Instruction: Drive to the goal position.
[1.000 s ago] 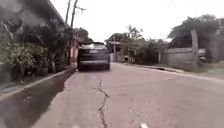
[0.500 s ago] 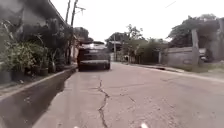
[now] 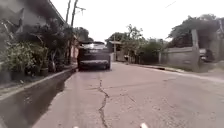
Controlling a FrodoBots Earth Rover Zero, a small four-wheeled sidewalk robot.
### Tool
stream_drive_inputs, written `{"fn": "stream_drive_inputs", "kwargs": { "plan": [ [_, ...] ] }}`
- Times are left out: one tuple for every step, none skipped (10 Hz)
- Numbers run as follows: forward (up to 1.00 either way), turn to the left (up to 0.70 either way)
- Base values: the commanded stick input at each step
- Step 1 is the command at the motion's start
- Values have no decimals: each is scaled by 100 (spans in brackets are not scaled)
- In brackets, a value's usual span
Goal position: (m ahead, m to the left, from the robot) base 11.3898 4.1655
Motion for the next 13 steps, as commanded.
{"fn": "stream_drive_inputs", "kwargs": {
  "plan": [
    [6, 0],
    [5, 0],
    [6, 0],
    [6, 0],
    [6, 0],
    [6, 0],
    [6, 0],
    [6, 0],
    [6, 0],
    [6, 0],
    [6, 0],
    [5, 0],
    [6, 0]
  ]
}}
